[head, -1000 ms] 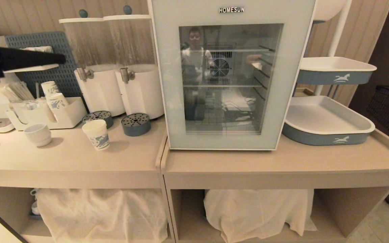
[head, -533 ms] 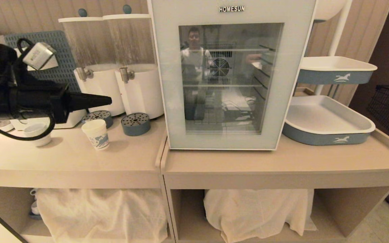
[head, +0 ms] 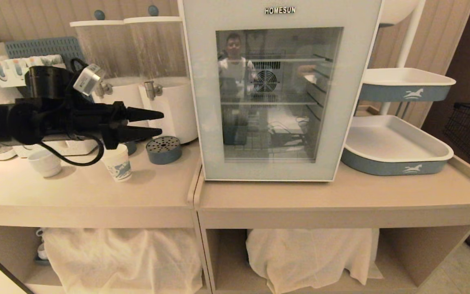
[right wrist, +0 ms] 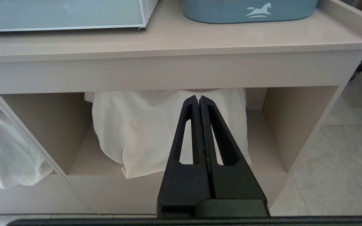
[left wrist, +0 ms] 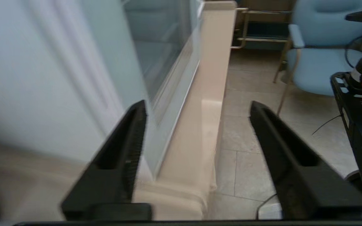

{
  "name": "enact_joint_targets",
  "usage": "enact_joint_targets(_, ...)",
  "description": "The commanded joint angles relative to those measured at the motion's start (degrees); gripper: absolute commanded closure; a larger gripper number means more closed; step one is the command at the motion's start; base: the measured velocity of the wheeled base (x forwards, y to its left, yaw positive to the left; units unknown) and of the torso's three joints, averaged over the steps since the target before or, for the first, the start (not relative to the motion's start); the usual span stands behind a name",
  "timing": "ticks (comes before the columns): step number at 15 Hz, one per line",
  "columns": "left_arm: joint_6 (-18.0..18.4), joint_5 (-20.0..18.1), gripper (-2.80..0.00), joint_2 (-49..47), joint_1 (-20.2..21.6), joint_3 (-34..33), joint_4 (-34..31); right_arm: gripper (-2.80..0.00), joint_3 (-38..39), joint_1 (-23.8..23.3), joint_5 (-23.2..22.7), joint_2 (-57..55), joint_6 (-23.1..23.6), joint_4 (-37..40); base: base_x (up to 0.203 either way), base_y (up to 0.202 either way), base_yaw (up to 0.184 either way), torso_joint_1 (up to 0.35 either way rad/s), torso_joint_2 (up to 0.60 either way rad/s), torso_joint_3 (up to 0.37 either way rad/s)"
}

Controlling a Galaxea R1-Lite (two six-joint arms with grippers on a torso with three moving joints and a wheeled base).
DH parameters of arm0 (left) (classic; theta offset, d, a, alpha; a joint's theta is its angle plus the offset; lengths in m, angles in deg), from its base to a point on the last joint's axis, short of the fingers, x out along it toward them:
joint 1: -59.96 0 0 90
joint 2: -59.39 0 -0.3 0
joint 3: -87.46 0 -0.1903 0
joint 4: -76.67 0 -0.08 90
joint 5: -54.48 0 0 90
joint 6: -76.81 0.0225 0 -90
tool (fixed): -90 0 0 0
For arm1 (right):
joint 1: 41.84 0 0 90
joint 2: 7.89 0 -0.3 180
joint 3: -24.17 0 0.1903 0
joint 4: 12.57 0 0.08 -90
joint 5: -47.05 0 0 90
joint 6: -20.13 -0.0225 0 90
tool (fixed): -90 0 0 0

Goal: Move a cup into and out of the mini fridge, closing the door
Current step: Open the freezer door

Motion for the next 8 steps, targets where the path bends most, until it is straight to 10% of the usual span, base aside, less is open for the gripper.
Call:
enact_joint_targets(1, 0.04, -0.64, -2.80, -3.17, -2.78, 3.96, -0.19, 0.00, -0.01, -0.04, 0.00, 0.00, 0.00, 0.03, 0.000, 0.000, 0.000, 0.000, 0.00, 0.000)
enact_joint_targets(8, 0.57, -0.94, -2.80, -7.88, -7.02, 9.03, -0.24, 0.00, -0.01, -0.04, 0.00, -0.01, -0.07, -0.04, 0.000, 0.000, 0.000, 0.000, 0.00, 0.000)
